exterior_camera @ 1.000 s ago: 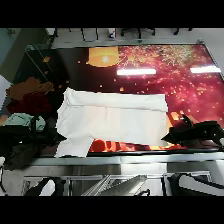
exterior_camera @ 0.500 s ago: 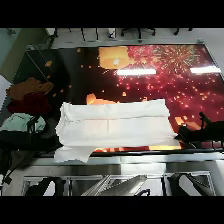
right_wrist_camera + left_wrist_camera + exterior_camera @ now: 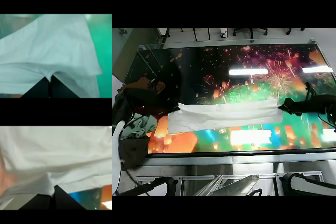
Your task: Fold the shirts.
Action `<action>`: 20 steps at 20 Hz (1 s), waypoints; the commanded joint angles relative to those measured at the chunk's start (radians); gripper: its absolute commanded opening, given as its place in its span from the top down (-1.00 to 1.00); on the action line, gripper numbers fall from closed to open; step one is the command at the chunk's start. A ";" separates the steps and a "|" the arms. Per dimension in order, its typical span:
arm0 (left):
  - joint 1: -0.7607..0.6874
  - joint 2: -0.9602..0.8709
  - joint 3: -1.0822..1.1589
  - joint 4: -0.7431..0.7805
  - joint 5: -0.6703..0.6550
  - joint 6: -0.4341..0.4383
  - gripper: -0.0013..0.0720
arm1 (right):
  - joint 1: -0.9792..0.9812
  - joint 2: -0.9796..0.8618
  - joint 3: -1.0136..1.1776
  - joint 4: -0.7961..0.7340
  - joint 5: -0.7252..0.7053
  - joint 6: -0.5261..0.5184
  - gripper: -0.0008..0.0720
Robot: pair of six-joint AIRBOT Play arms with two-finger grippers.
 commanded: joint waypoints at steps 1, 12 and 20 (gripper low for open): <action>-0.011 -0.234 0.204 0.008 -0.039 -0.001 0.93 | 0.040 -0.168 0.141 0.009 0.032 -0.013 0.92; -0.053 -0.544 0.560 0.000 0.187 -0.005 -0.96 | -0.007 -0.236 0.277 -0.227 0.013 0.051 -0.80; 0.063 -0.543 0.848 0.000 0.464 -0.118 -0.96 | -0.004 -0.359 0.277 -0.134 -0.111 0.020 -0.77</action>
